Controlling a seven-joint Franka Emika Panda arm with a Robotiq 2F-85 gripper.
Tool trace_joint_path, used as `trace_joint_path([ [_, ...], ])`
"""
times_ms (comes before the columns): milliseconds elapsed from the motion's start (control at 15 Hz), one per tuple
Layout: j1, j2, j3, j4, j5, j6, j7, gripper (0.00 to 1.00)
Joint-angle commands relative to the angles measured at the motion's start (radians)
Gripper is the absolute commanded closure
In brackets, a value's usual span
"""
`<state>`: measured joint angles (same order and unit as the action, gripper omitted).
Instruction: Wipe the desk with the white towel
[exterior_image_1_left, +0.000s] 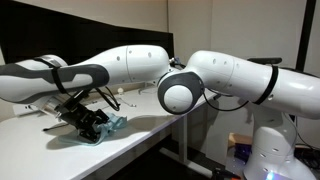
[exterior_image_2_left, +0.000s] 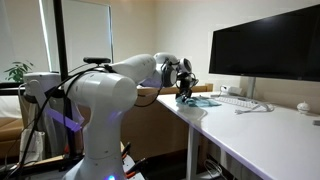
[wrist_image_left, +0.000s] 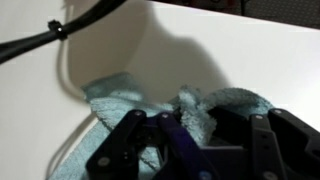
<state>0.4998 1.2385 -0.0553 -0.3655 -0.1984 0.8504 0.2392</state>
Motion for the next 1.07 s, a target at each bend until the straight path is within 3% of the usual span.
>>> trace_joint_path([
  [0, 0.047, 0.070, 0.043, -0.017, 0.028, 0.096, -0.074, 0.93],
  [467, 0.083, 0.070, 0.050, -0.028, 0.005, 0.103, -0.314, 0.93],
  [1000, 0.021, 0.067, 0.036, -0.029, 0.008, 0.085, -0.315, 0.93],
])
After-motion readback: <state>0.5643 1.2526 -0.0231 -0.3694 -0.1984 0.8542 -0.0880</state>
